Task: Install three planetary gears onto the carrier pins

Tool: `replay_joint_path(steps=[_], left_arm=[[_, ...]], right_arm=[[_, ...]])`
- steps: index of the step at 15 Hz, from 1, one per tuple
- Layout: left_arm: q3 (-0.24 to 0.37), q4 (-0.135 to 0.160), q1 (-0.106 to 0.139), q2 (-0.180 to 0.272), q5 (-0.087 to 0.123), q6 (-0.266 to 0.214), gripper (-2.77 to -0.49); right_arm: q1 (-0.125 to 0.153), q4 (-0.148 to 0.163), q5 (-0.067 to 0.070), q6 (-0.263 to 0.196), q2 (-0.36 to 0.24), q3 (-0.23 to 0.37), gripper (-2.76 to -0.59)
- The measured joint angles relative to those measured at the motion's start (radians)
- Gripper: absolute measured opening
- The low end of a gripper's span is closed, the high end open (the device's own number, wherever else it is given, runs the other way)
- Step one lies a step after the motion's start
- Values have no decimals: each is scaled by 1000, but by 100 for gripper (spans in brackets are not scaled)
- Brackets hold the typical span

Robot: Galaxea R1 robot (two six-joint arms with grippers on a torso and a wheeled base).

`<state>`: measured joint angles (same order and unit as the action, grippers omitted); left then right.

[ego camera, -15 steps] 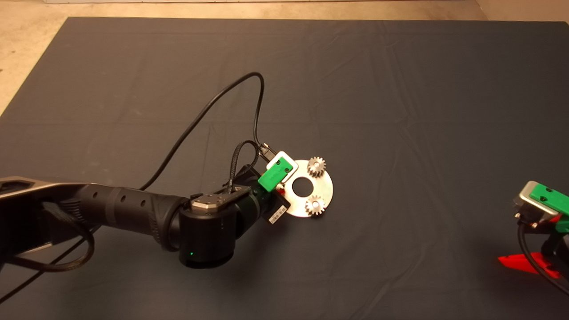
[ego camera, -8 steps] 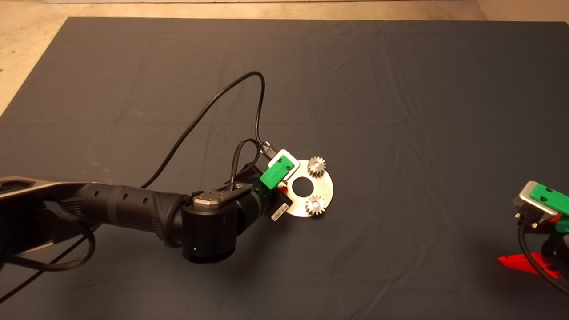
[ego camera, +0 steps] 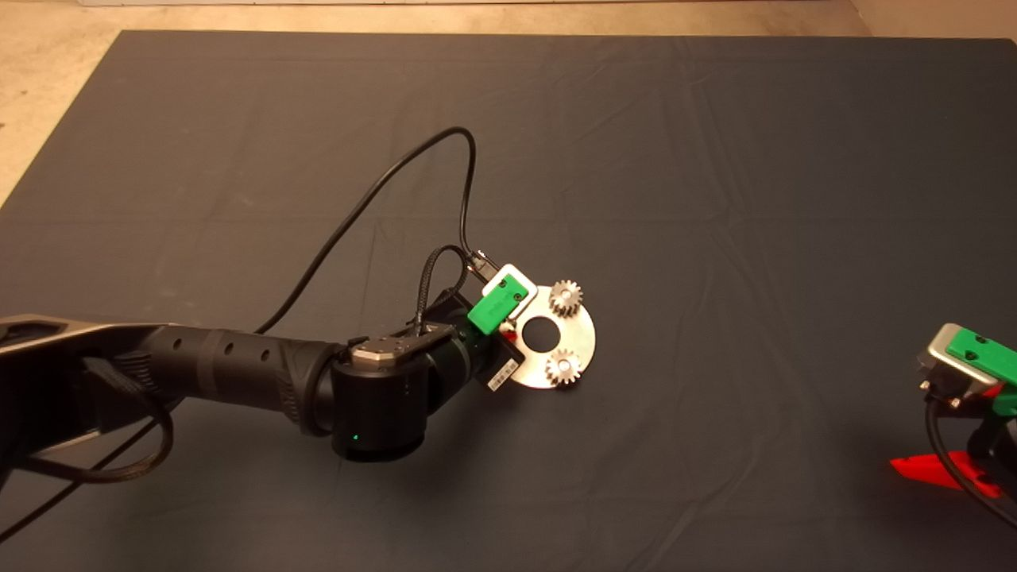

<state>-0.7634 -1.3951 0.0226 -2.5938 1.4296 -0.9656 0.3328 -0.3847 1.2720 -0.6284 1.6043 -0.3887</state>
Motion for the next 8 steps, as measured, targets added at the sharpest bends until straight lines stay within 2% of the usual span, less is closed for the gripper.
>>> replay_joint_path(steps=[8], left_arm=[[-4, 1, 0, 4, -23, 0, -257]], right_arm=[[0, 0, 0, 0, 0, 0, -131]])
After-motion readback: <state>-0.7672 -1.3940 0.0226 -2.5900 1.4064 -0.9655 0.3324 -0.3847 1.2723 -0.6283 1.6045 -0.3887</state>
